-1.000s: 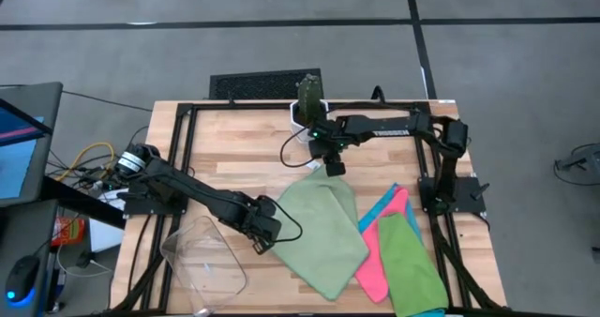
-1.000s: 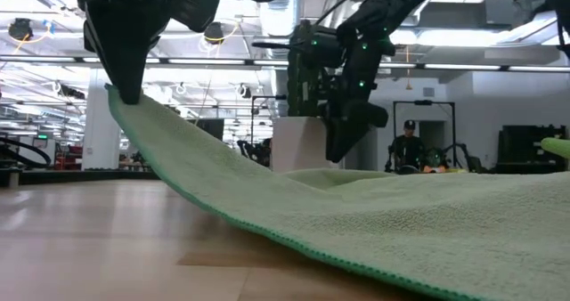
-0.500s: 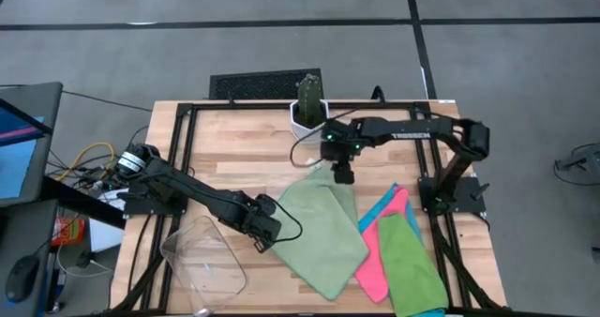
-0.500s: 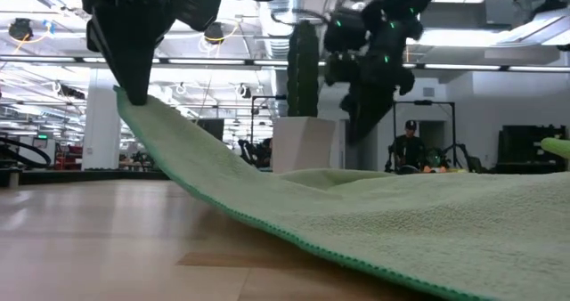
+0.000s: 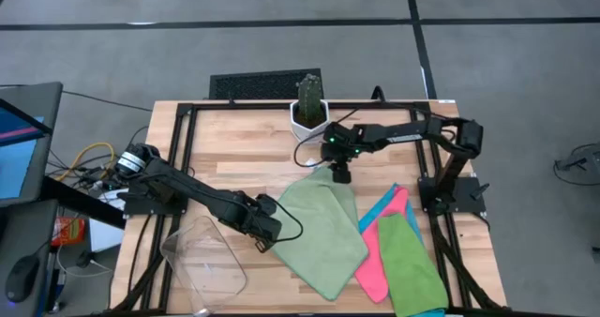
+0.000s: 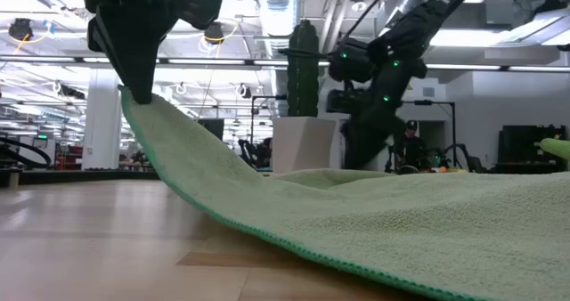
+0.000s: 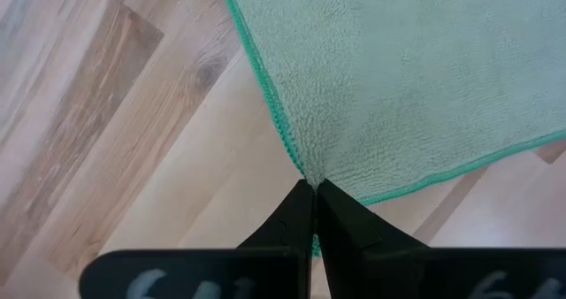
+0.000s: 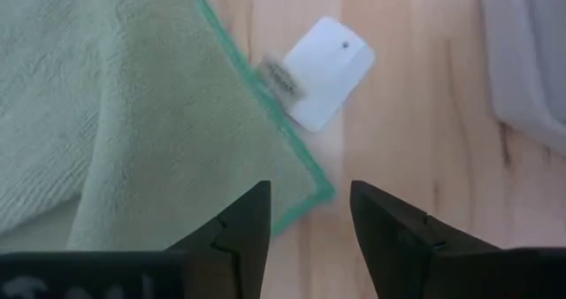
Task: Fold microfiber towels
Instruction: Fold the light green microfiber cloth
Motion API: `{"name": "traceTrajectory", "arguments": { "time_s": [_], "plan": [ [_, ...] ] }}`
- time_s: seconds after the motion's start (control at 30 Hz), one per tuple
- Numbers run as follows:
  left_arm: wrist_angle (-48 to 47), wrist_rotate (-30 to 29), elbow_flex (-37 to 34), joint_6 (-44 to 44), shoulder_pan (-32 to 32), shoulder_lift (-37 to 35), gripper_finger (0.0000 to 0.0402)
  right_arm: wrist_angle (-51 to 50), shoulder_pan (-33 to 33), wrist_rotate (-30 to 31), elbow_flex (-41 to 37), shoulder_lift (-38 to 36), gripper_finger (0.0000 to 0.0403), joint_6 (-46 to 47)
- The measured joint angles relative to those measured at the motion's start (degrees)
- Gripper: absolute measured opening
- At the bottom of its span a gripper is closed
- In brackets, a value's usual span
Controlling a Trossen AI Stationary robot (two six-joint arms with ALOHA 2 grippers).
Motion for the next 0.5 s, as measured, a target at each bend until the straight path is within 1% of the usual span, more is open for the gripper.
{"name": "traceTrajectory", "arguments": {
  "time_s": [0.07, 0.33, 0.43, 0.5],
  "plan": [
    [-0.02, -0.02, 0.02, 0.0, 0.0, 0.0, 0.0, 2.58, 0.02, -0.02, 0.26, 1.47, 0.0185, -0.22],
    [0.13, -0.21, 0.02, -0.62, 0.0, 0.0, 0.0, 3.08, 1.87, -0.18, 0.52, 5.92, 0.0188, -0.37],
    [0.09, -0.22, 0.02, -0.63, 0.0, 0.0, 0.0, 3.15, 2.5, 1.13, 0.61, 6.45, 0.0171, -0.23],
    [0.11, -0.22, 0.02, -0.63, 0.0, 0.0, 0.0, 2.67, 2.72, 2.35, 0.59, 6.18, 0.0145, -0.35]
  ]
}}
